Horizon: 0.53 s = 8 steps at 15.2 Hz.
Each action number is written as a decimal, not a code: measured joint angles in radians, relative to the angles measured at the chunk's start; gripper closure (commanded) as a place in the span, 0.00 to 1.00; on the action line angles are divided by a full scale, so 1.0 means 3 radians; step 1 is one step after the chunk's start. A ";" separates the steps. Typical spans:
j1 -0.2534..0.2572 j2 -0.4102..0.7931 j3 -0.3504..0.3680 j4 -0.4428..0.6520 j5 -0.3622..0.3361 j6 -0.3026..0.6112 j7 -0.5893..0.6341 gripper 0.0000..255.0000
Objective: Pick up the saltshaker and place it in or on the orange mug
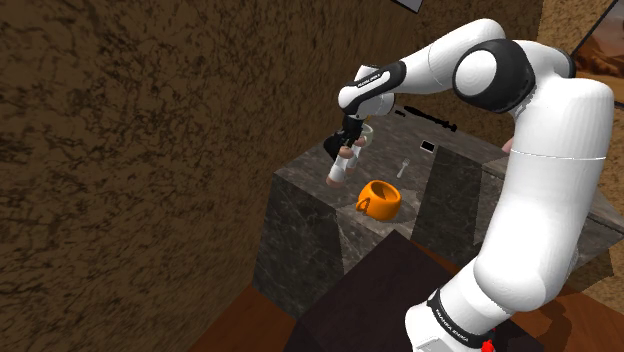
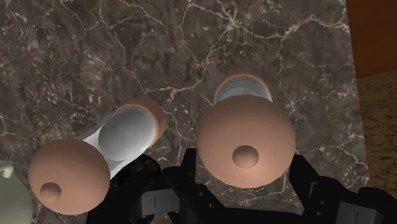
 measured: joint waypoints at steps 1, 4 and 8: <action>0.0002 -0.0011 -0.0002 0.0006 -0.0003 -0.0018 0.0002 1.00; 0.0008 -0.0081 -0.0013 0.0024 -0.0021 -0.0104 0.0006 1.00; 0.0019 -0.0168 -0.0026 0.0076 -0.0046 -0.0242 0.0017 1.00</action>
